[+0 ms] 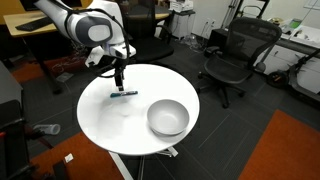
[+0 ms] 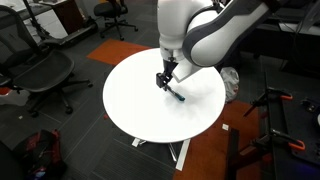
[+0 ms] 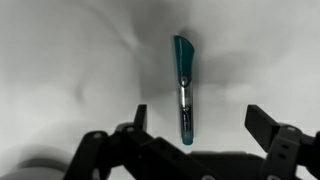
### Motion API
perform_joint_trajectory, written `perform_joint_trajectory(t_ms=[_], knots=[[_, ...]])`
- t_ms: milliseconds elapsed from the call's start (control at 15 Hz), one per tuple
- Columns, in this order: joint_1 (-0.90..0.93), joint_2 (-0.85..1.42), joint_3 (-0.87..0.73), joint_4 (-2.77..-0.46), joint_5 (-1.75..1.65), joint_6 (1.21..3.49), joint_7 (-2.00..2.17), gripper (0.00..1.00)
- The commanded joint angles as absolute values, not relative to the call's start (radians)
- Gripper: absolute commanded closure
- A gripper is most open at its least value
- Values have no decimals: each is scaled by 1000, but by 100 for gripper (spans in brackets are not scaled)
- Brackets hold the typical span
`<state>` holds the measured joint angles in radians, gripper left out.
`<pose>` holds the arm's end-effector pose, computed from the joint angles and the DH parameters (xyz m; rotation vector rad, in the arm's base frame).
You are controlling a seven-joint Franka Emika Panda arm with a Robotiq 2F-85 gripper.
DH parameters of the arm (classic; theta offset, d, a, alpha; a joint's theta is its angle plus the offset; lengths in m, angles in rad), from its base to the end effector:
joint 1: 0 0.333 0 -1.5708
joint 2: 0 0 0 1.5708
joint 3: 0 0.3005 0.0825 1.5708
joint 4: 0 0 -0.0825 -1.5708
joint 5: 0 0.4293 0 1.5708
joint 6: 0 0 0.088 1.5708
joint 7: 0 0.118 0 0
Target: Put the pen in the bowl
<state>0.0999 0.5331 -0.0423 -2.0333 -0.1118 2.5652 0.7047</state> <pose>0.6134 0.0354 0.1167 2.9502 -0.8283 0.0447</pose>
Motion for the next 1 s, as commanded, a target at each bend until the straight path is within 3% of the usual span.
perform_joint_trajectory(t_ms=[0,600,667,733,933], knots=[[118,605,-70,-1962,-59,2570,690,0],[117,695,-71,-1888,19,2569,684,0],[117,699,-72,-1885,22,2571,683,25],[118,703,-73,-1881,22,2571,684,26],[118,708,-77,-1876,25,2572,684,49]])
